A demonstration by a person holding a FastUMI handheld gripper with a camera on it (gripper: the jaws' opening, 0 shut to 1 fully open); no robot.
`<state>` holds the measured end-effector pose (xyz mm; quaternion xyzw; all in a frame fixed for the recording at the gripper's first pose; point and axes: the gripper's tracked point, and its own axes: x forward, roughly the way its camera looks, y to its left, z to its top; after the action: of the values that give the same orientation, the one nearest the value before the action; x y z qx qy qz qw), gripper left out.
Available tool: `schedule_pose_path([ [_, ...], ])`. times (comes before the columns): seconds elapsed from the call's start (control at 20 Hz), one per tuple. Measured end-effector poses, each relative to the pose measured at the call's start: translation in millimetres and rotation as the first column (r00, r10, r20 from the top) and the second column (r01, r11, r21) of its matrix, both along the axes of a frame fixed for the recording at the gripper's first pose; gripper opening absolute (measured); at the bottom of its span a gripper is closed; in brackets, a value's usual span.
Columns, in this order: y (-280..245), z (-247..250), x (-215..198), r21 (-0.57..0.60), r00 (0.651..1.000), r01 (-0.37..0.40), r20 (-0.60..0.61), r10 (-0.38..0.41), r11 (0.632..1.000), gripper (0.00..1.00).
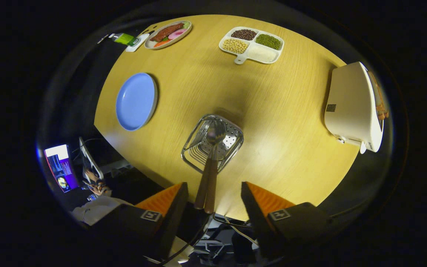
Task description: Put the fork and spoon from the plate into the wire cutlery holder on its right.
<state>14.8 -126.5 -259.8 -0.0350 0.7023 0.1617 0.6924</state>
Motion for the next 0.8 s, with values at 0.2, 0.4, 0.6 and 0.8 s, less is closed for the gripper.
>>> schedule_pose_path([
  [0.2,-2.1,13.8,7.9,0.052,0.993,0.065,0.093,-0.07,0.997,1.0],
  [0.4,-9.3,26.5,0.6,0.087,0.978,0.098,0.177,-0.113,0.991,0.99],
  [0.6,-18.8,43.8,-5.1,0.135,0.941,0.174,0.27,-0.205,0.975,1.0],
  [0.8,-24.6,74.0,-11.6,0.183,0.886,0.215,0.376,-0.27,0.959,0.99],
])
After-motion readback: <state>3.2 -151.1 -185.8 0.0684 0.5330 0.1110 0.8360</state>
